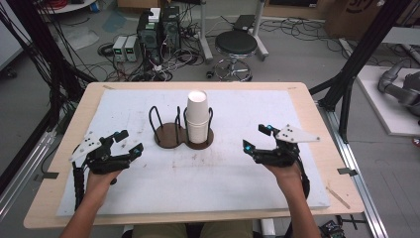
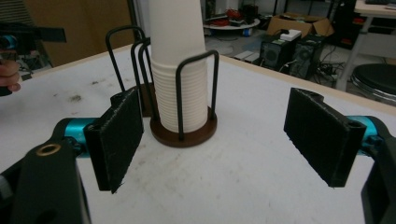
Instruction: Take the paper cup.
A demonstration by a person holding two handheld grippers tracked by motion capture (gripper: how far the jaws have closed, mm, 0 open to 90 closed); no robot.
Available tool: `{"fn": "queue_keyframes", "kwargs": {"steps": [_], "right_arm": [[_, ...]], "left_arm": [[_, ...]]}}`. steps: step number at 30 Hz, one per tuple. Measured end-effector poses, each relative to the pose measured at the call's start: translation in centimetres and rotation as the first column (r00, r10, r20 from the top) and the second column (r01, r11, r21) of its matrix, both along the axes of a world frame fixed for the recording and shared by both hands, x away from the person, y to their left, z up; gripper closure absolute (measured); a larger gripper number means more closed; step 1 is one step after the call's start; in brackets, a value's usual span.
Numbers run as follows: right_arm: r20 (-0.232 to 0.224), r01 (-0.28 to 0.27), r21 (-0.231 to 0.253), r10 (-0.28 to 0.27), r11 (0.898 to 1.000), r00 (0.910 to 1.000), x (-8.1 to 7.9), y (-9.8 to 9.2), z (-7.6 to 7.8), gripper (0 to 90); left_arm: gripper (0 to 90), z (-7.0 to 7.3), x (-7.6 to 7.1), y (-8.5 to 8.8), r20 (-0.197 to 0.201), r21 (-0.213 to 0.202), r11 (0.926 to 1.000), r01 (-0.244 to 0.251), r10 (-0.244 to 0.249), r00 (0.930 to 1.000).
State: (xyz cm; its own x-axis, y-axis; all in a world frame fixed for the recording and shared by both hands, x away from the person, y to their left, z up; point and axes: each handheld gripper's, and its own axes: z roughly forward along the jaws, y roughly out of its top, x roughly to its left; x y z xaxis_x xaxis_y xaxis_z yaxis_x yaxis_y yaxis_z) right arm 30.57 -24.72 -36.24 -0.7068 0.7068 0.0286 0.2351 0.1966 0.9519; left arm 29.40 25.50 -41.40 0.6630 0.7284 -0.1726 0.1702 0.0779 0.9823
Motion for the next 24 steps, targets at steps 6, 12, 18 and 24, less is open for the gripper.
{"fn": "queue_keyframes", "kwargs": {"steps": [6, 12, 18, 24], "right_arm": [[0.004, -0.054, -0.017, 0.055, 0.998, 0.9985, 2.1, 2.4, 2.0, 20.1], [-0.025, -0.087, -0.041, 0.086, 0.995, 0.9959, 4.3, 4.6, 2.9, 20.1], [-0.039, -0.118, -0.041, 0.117, 0.992, 0.9924, 5.9, 6.6, 4.2, 20.2], [-0.049, -0.143, -0.051, 0.141, 0.988, 0.9888, 7.6, 8.9, 4.8, 20.2]], "left_arm": [[16.3, -0.1, 0.0, -0.3, 0.003, 0.007, 0.9999, 0.013, -0.013, 0.9999], [16.4, -0.1, 0.0, -0.3, 0.002, 0.004, 0.9998, 0.017, -0.017, 0.9998], [16.5, -0.1, 0.1, -0.3, 0.0, 0.002, 0.9999, 0.016, -0.016, 0.9999], [16.5, -0.1, 0.1, -0.3, 0.0, 0.001, 0.9998, 0.021, -0.021, 0.9998]]}}
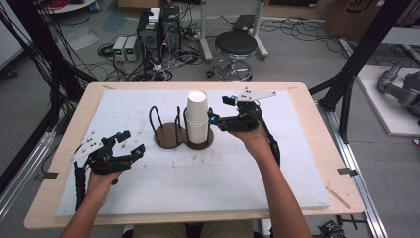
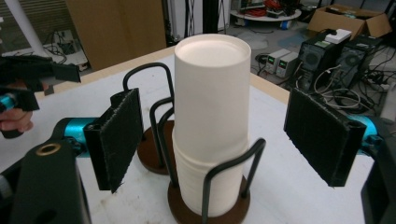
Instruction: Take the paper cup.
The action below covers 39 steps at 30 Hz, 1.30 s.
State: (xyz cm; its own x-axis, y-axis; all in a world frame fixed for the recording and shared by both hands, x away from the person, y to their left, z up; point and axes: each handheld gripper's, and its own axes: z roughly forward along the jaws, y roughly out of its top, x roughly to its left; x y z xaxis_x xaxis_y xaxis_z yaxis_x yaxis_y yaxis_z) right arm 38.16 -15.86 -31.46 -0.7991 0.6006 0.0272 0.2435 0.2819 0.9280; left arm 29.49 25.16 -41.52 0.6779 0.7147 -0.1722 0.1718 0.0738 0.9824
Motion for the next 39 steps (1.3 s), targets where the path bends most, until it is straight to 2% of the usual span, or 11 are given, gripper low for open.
{"fn": "queue_keyframes", "kwargs": {"steps": [1, 3, 6, 22, 31, 37, 39], "right_arm": [[-0.01, -0.003, 0.006, 0.003, 1.0, 0.9999, 0.6, 0.7, 0.0, 20.2], [-0.012, -0.003, 0.005, 0.003, 1.0, 0.9999, 0.8, 0.8, -0.1, 20.2], [-0.027, -0.009, -0.009, 0.008, 1.0, 0.9996, 1.8, 1.9, -0.3, 20.1], [-0.062, -0.023, -0.042, 0.02, 0.999, 0.9979, 4.2, 5.3, -1.6, 20.1], [-0.06, -0.024, -0.044, 0.021, 0.999, 0.998, 4.7, 5.8, -1.7, 20.3], [-0.039, -0.026, -0.06, 0.024, 0.998, 0.999, 4.7, 5.7, -1.6, 30.0], [-0.037, -0.028, -0.061, 0.025, 0.998, 0.999, 4.7, 5.7, -1.6, 30.1]], "left_arm": [[16.5, 0.0, 0.0, 0.0, -0.001, 0.0, 1.0, 0.0, 0.0, 1.0], [16.5, 0.0, 0.0, 0.0, -0.002, 0.002, 1.0, 0.002, -0.002, 1.0], [16.5, 0.0, 0.1, 0.0, -0.001, 0.004, 1.0, 0.006, -0.006, 1.0], [16.5, -0.1, 0.1, 0.2, -0.007, -0.01, 0.9999, 0.004, -0.004, 1.0], [16.5, -0.1, 0.1, 0.3, -0.015, -0.012, 0.9999, -0.003, 0.003, 0.9999], [16.5, -0.2, 0.2, 0.3, -0.022, -0.013, 0.9999, -0.001, 0.001, 0.9998], [16.5, -0.2, 0.2, 0.3, -0.025, -0.013, 0.9999, 0.002, -0.003, 0.9997]]}}
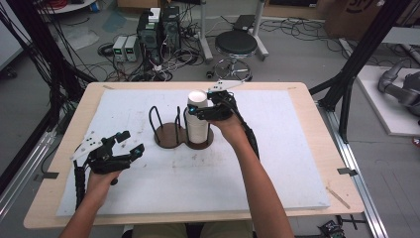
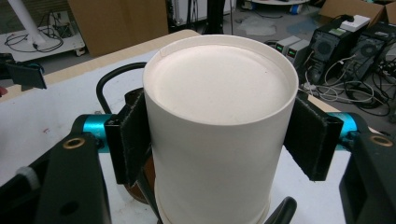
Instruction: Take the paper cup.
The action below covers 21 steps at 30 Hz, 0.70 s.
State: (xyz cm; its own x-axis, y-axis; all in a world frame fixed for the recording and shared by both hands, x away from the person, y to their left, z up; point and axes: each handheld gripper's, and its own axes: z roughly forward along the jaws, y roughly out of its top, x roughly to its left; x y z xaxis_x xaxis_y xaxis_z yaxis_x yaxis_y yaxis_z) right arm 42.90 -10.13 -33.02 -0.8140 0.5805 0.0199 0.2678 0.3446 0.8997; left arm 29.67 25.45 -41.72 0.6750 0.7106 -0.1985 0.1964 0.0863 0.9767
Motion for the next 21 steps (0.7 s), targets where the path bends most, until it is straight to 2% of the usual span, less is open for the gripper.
{"fn": "queue_keyframes", "kwargs": {"steps": [7, 12, 15, 16, 21], "right_arm": [[0.01, -0.001, -0.007, 0.002, 1.0, 0.9999, 0.0, 0.1, 0.1, 30.8], [0.016, 0.002, 0.009, -0.002, 1.0, 0.9999, -0.1, 0.1, 0.3, 31.5], [0.025, 0.002, 0.014, -0.003, 1.0, 0.9997, -0.1, 0.0, 1.0, 31.8], [0.041, -0.003, 0.023, 0.002, 1.0, 0.9992, -0.2, 0.0, 1.6, 32.1], [0.044, 0.003, 0.031, -0.004, 1.0, 0.999, -0.2, -0.1, 2.3, 32.3]], "left_arm": [[16.5, 0.0, 0.0, 0.1, -0.003, -0.001, 1.0, -0.003, 0.003, 1.0], [16.5, 0.0, 0.0, 0.1, -0.004, -0.005, 1.0, -0.002, 0.002, 1.0], [16.5, 0.0, 0.0, 0.1, -0.003, -0.005, 1.0, 0.001, -0.001, 1.0], [16.6, 0.0, 0.0, 0.1, -0.003, -0.008, 1.0, 0.001, -0.001, 1.0], [16.6, 0.0, 0.0, 0.2, -0.006, -0.016, 0.9999, 0.002, -0.002, 1.0]]}}
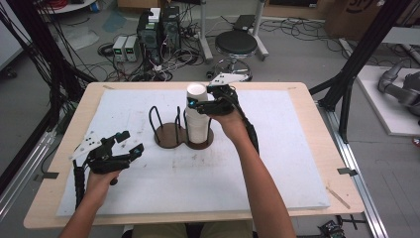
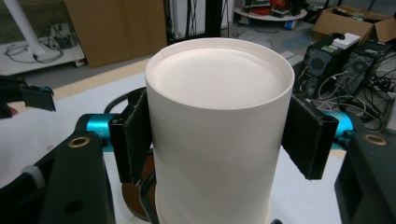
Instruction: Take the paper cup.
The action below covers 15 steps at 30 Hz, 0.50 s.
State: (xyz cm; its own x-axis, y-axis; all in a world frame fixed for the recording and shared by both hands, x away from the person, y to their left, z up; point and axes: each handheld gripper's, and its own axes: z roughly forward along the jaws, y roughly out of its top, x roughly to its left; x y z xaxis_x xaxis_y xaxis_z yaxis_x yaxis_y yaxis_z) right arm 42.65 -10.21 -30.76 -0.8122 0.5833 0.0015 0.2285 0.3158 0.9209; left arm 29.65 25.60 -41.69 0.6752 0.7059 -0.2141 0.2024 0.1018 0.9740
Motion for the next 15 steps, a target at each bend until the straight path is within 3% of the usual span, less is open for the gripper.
{"fn": "queue_keyframes", "kwargs": {"steps": [4, 15], "right_arm": [[0.01, 0.0, 0.037, -0.001, 0.999, 1.0, -0.3, -0.4, 0.7, 32.6], [0.051, -0.015, 0.067, 0.012, 0.998, 0.9986, -1.0, -0.6, 3.0, 33.0]], "left_arm": [[16.7, 0.0, 0.0, 0.0, -0.001, 0.001, 1.0, 0.002, -0.002, 1.0], [16.6, 0.0, 0.0, 0.0, 0.0, 0.0, 1.0, 0.008, -0.008, 1.0]]}}
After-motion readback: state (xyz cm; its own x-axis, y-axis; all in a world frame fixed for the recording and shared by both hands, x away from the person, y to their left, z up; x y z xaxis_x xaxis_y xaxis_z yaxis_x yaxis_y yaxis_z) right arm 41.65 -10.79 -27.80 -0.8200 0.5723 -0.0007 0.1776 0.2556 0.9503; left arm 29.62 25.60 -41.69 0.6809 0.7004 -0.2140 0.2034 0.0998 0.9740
